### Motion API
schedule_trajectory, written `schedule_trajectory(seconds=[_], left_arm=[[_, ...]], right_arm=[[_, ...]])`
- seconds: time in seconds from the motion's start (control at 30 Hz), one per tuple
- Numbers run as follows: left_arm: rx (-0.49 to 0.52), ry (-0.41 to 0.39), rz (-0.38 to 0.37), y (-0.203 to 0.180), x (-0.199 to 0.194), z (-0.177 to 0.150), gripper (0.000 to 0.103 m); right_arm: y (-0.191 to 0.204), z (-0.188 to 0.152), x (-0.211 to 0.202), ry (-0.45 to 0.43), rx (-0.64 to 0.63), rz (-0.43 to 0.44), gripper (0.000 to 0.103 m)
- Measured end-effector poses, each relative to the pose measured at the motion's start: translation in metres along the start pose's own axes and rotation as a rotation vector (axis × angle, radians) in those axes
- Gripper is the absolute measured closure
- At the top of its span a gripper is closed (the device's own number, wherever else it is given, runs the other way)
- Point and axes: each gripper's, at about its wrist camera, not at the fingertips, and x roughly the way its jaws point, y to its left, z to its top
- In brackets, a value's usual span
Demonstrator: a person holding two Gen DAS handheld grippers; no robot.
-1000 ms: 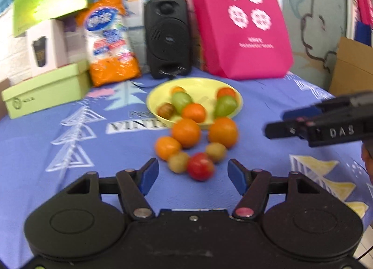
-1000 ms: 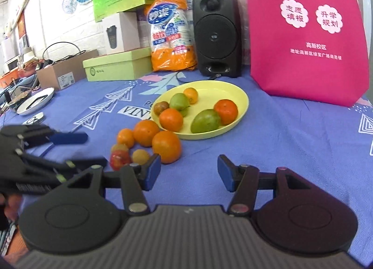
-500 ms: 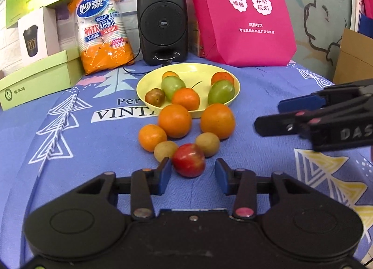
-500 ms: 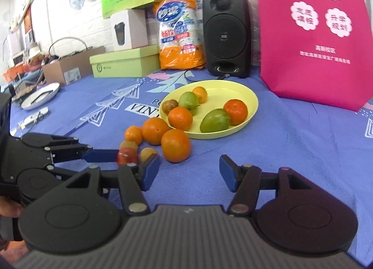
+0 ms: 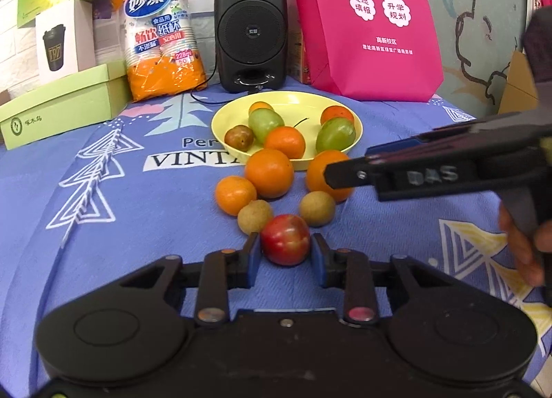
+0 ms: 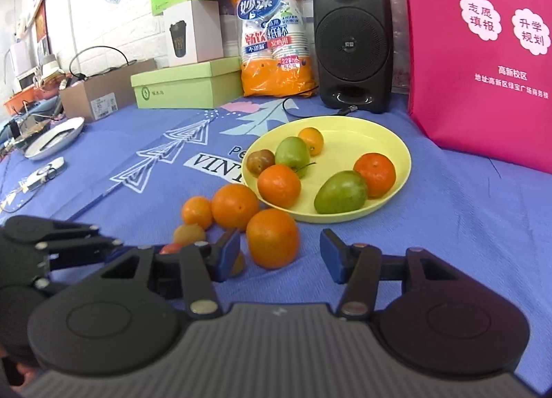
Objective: Organize fruits
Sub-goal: 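Grasp the red apple with the left tool while the right tool grasps an orange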
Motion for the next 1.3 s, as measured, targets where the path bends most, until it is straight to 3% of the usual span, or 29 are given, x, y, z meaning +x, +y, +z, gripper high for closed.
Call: schedule_trajectory(seconds=[0.1,0.33,0.83,1.3], left_arm=[[-0.008,0.000,0.003,0.002,-0.001,-0.002,0.073],[-0.025,-0.006,-0.003,0.003,-0.003,-0.005,0.073],[-0.048,-0.036,-0.009,0.004,-0.025,-0.007,0.073],[-0.031,-0.060,-0.012,0.003,-0.041,-0.001,0.073]], right_arm=[[0.002,0.003,0.015,0.034,-0.008,-0.010,0.062],[0.005,0.000,0.031,0.068,-0.003,-0.014,0.066],[-0.003,-0.027,-0.020,0.026,0.048,-0.010,0.066],[-0.005,-0.022,-0.034,0.000,0.042,0.002,0.066]])
